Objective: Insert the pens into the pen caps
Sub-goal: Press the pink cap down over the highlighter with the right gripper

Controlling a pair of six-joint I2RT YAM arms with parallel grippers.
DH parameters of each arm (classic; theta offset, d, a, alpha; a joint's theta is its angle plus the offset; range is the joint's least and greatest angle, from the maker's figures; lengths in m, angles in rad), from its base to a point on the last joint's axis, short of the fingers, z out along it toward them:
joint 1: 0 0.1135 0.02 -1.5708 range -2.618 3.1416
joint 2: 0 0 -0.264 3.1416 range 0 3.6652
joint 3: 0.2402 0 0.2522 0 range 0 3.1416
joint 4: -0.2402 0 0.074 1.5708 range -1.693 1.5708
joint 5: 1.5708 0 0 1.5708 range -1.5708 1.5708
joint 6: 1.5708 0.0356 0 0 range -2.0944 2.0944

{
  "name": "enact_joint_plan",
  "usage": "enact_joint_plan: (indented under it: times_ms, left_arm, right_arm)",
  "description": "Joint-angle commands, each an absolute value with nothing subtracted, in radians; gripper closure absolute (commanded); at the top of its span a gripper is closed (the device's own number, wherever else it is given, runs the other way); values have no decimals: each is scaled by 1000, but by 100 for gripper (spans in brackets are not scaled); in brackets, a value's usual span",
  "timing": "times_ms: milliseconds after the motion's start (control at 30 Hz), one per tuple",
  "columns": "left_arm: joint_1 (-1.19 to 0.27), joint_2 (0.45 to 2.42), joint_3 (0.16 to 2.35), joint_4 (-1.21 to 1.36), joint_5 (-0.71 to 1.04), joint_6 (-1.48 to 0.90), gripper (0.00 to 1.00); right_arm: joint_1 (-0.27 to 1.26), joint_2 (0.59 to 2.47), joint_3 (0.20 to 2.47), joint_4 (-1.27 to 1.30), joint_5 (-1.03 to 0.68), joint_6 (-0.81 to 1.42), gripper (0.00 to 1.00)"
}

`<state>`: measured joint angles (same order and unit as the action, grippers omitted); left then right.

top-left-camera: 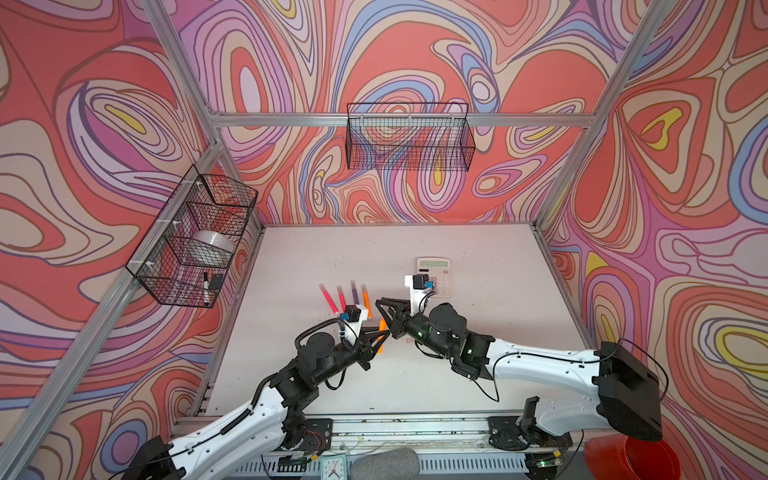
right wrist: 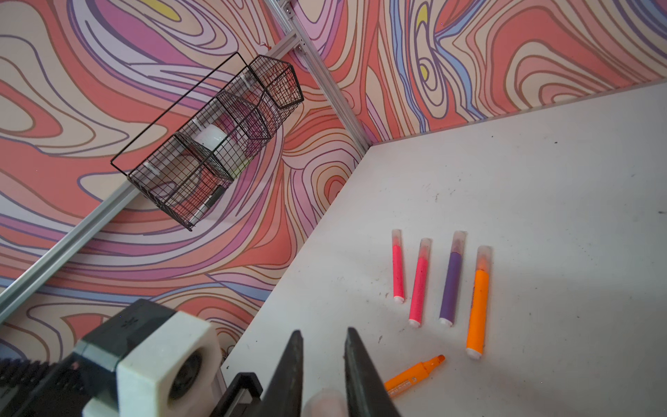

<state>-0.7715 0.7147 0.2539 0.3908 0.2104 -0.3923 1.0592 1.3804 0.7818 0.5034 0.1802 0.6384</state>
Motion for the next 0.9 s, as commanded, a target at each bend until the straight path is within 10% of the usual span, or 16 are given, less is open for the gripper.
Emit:
enact_joint_plan:
  times_ms: [0,867]
  left_arm:
    - [-772,719,281,405,192,-371,100]
    - [-770,779,595,764,-158,-1,100]
  right_arm:
    - [1063,1383,799,490,155,641,93]
    - [1110,1403,739,374,51,574,100]
